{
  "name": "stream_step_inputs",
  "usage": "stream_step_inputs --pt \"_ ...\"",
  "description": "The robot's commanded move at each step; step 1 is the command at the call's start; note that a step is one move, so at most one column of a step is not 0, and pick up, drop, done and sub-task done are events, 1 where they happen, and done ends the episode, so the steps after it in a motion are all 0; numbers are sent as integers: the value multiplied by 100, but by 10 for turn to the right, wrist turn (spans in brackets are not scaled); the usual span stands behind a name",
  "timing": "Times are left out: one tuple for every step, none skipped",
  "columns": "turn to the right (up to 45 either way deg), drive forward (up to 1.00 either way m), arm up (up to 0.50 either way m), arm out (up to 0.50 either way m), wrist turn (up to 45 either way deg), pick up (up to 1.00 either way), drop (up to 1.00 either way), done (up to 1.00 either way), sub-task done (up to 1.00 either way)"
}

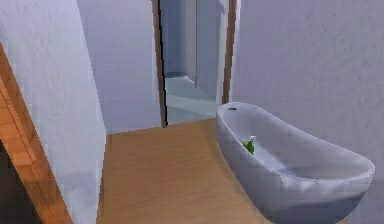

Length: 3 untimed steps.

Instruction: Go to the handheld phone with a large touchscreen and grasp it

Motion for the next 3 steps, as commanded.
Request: stream_step_inputs --pt "-90 0 0 0 0 0 0 0 0" --pt "0 100 0 0 0 0 0 0 0" --pt "0 100 0 0 0 0 0 0 0"
